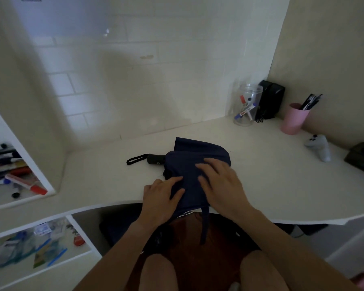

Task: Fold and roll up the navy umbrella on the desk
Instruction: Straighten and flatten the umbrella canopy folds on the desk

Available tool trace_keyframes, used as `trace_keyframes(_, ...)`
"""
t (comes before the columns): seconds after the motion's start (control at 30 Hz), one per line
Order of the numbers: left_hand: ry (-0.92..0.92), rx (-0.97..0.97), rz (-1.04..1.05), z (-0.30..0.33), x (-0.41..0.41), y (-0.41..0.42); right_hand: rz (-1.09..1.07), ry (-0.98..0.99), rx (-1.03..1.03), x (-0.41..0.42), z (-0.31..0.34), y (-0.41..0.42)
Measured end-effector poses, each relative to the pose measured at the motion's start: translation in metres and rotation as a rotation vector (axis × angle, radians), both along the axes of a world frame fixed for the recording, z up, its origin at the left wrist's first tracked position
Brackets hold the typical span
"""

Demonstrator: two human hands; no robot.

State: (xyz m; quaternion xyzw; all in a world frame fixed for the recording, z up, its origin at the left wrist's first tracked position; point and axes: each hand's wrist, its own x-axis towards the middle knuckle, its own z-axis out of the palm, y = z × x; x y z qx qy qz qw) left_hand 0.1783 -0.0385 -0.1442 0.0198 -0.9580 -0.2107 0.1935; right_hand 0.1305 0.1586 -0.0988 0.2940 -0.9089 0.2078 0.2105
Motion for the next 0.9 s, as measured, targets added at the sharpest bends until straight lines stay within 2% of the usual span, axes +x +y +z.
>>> trace_keyframes(0.07, 0.010, -0.047, -0.012, -0.002, 0.000, -0.002, 0.044, -0.112, 0.240, -0.007, -0.016, 0.001)
trace_keyframes(0.13, 0.002, -0.146, -0.001, -0.005, 0.003, -0.007, 0.057, -0.183, 0.376, -0.013, -0.033, 0.011)
trace_keyframes(0.2, 0.031, -0.209, 0.032, -0.003, 0.005, -0.013, 0.064, -0.181, 0.406, -0.015, -0.043, 0.016)
trace_keyframes(0.27, 0.135, -0.204, 0.030, 0.008, 0.003, -0.013, 0.069, -0.179, 0.406, -0.017, -0.045, 0.016)
trace_keyframes(0.37, 0.260, -0.304, -0.137, 0.028, -0.010, 0.006, 0.070, -0.163, 0.400, -0.017, -0.048, 0.015)
trace_keyframes(0.43, 0.140, -0.397, -0.280, 0.023, -0.019, 0.016, 0.077, -0.169, 0.384, -0.018, -0.049, 0.016)
trace_keyframes(0.53, -0.070, -0.391, -0.325, -0.002, -0.020, 0.002, 0.106, -0.184, 0.375, -0.019, -0.051, 0.019)
trace_keyframes(0.73, -0.130, -0.394, -0.340, -0.009, -0.009, -0.022, 0.143, -0.217, 0.439, -0.011, -0.037, 0.054)
trace_keyframes(0.8, -0.120, -0.384, -0.333, -0.011, -0.009, -0.021, 0.128, -0.283, 0.330, -0.014, -0.019, 0.058)
trace_keyframes(0.9, -0.118, -0.380, -0.333, -0.012, -0.010, -0.021, -0.066, -0.321, -0.236, -0.051, 0.015, 0.049)
